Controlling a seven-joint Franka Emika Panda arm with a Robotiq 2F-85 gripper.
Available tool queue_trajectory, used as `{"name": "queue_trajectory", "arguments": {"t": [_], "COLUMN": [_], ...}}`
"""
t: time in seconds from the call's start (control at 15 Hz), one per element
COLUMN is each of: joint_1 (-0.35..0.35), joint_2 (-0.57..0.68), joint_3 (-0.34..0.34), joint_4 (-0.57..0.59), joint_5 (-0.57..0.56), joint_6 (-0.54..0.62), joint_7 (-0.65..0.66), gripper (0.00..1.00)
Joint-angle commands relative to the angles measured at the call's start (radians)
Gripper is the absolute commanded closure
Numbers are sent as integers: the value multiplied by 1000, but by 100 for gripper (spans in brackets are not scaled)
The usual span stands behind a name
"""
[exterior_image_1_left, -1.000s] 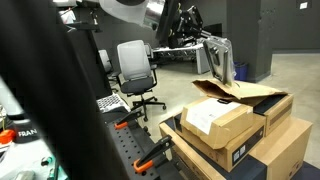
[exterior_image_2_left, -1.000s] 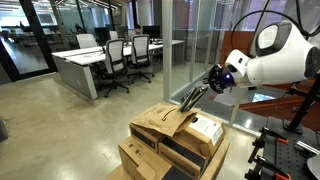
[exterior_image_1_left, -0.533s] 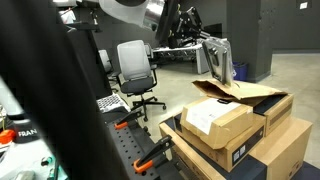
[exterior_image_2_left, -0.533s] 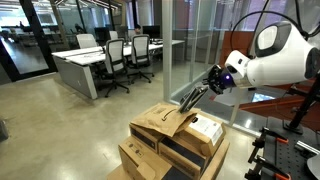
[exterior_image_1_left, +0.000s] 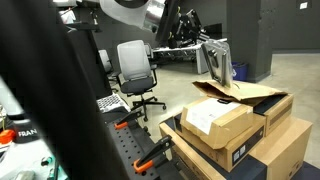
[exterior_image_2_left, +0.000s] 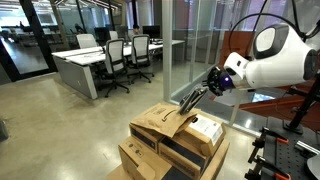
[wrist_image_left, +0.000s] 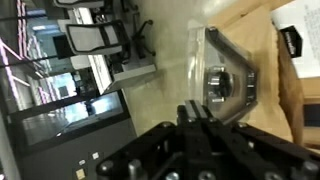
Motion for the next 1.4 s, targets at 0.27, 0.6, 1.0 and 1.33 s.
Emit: {"name": "queue_trajectory", "arguments": {"t": [0.27,0.6,1.0,1.33], "joint_1": [-4,-7,-11,-13], "joint_2": [26,44,57,67], "joint_3": [10,11,14,17], "joint_4": [15,24,31,32], "joint_5": [-6,-7,-10,-11], "joint_6": [-6,-7,-6,-9], "joint_7": [-6,-4,-3,-6], "gripper": [100,100,100,100]}}
